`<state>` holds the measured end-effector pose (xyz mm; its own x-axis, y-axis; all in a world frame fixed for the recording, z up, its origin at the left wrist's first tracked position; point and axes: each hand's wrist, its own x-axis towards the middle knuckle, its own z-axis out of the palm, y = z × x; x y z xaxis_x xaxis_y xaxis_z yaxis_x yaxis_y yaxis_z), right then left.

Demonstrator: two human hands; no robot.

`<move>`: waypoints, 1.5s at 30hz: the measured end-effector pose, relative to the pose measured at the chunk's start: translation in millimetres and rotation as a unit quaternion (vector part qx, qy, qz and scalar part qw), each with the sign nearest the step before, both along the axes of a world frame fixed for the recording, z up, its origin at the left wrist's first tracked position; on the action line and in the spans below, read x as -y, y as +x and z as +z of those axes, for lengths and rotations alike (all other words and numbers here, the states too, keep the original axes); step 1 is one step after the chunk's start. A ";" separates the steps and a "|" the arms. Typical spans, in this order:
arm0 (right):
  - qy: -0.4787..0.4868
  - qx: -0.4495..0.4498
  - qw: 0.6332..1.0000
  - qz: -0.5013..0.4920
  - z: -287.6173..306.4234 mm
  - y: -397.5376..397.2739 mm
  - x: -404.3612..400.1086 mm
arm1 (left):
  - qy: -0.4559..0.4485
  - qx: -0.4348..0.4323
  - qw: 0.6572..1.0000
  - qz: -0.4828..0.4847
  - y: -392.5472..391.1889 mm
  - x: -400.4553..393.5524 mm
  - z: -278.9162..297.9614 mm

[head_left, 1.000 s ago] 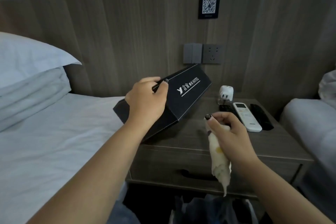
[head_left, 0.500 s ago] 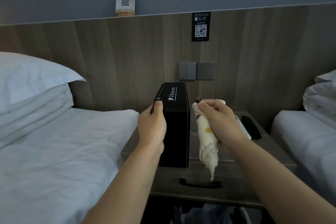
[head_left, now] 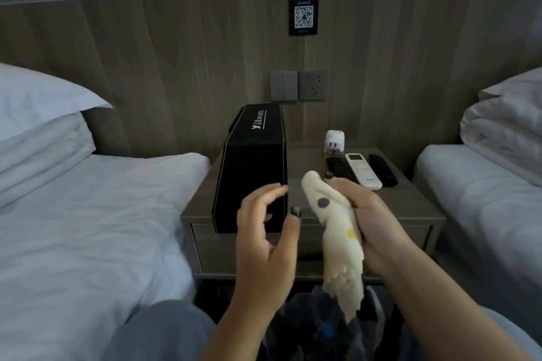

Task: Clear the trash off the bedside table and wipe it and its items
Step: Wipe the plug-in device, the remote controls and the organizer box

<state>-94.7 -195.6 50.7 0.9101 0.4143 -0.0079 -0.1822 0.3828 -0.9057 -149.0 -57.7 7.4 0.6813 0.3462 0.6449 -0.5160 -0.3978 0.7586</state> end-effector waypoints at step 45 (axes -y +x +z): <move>-0.352 0.206 0.829 -0.382 -100.1 -3.0 40.9 | -0.252 -0.340 0.904 0.059 -9.6 1.8 -97.7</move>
<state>-97.7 -236.5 -49.4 0.8904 -0.2606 0.3732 0.2500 -0.4052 -0.8794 -158.6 -59.5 -90.3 0.8003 0.5754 -0.1687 0.1603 0.0659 0.9849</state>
